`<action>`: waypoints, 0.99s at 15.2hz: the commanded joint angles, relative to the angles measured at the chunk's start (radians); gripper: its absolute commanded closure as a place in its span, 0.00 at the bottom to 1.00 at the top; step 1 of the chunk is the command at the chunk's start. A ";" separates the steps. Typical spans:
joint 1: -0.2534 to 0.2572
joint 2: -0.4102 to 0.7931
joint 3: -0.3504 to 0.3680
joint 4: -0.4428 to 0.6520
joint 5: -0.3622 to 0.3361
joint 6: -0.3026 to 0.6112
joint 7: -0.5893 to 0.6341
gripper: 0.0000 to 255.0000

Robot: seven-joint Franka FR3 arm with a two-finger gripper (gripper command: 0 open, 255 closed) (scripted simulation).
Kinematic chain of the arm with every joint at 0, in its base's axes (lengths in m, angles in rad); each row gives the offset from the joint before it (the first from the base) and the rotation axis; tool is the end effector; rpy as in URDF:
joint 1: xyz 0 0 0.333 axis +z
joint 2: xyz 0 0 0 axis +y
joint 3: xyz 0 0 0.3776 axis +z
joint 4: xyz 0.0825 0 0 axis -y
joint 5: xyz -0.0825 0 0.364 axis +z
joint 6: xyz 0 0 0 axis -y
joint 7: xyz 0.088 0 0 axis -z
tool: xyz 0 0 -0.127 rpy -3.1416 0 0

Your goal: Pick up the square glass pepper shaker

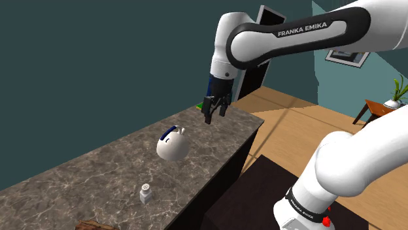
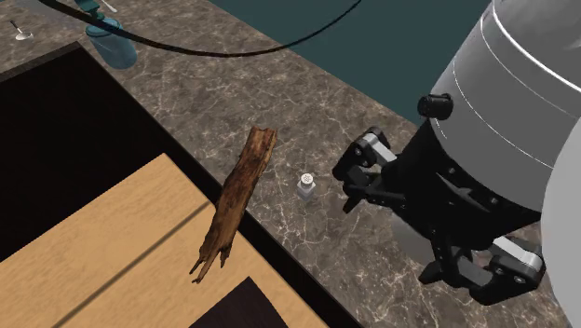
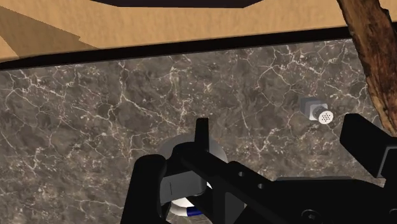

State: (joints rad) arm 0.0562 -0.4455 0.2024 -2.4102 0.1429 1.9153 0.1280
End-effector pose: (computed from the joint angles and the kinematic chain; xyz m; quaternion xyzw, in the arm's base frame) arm 0.3459 0.1135 0.5108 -0.9990 -0.0284 0.0312 0.0178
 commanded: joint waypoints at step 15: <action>0.067 0.625 0.139 0.238 -0.148 0.282 0.228 0.00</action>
State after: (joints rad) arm 0.1150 0.1387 0.3385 -2.1969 0.0102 2.1898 0.3396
